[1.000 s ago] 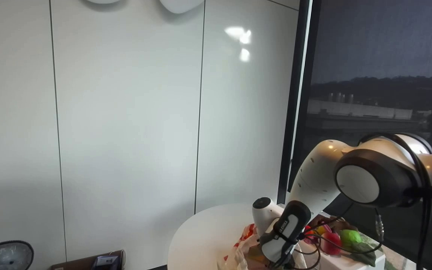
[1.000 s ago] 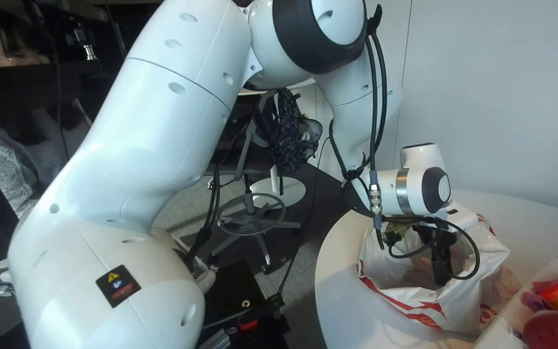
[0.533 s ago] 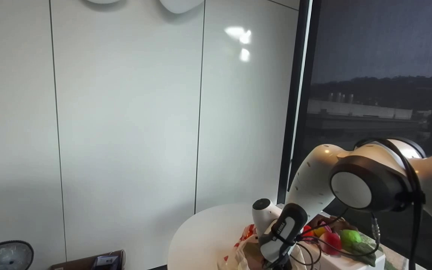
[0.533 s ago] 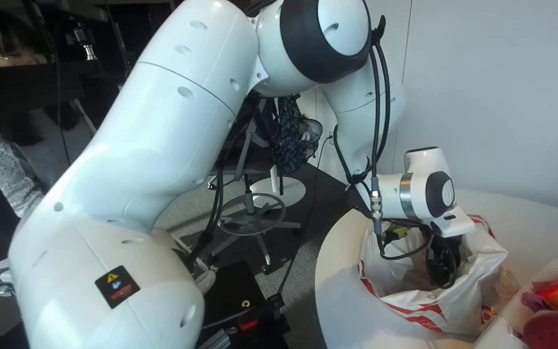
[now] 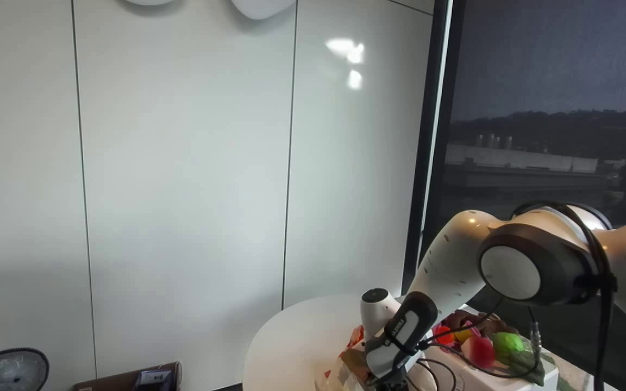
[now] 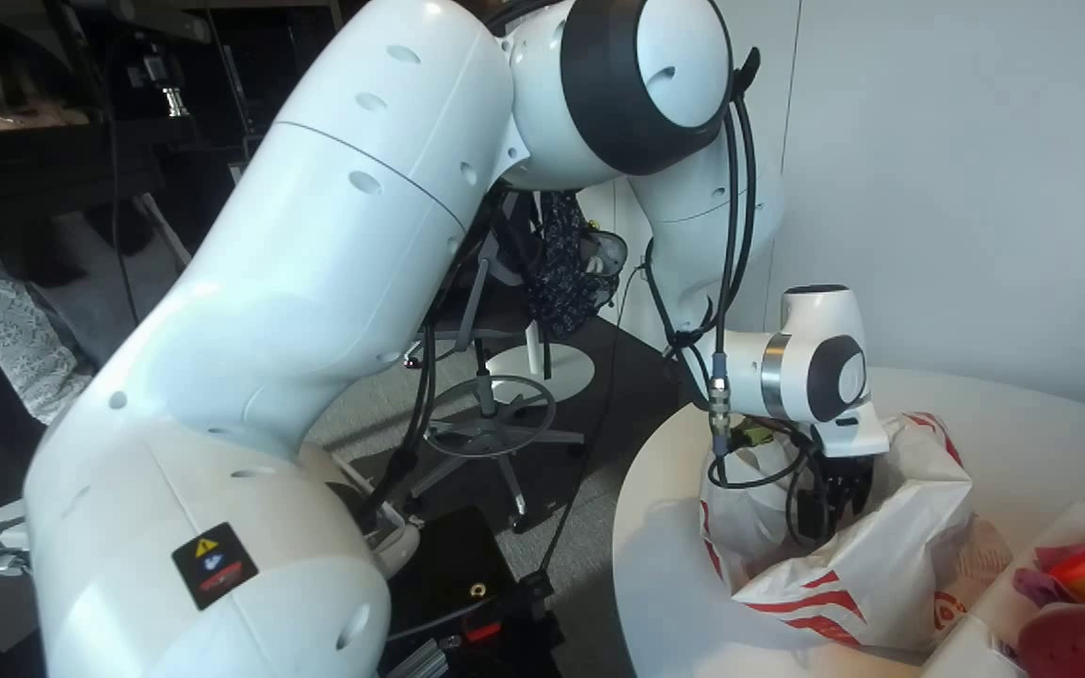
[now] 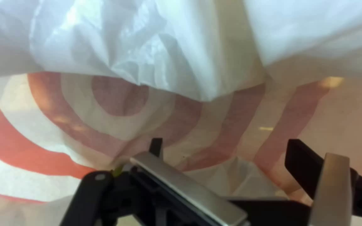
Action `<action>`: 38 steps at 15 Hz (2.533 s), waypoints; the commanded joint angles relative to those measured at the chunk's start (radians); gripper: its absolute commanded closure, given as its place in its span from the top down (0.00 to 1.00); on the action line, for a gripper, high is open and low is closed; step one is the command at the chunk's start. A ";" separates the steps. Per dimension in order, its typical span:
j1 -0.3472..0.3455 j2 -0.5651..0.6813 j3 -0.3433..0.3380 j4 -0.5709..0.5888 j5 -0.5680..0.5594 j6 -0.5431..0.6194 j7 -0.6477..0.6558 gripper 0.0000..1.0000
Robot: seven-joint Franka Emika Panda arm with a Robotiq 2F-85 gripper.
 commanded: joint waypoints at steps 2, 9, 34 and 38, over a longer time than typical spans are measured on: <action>-0.105 0.027 0.098 0.019 0.122 0.035 -0.004 1.00; -0.032 0.031 -0.038 0.055 0.022 0.016 0.028 1.00; -0.131 0.007 0.056 0.070 0.010 0.043 -0.136 0.57; -0.218 -0.120 0.207 0.013 0.103 -0.074 -0.369 0.57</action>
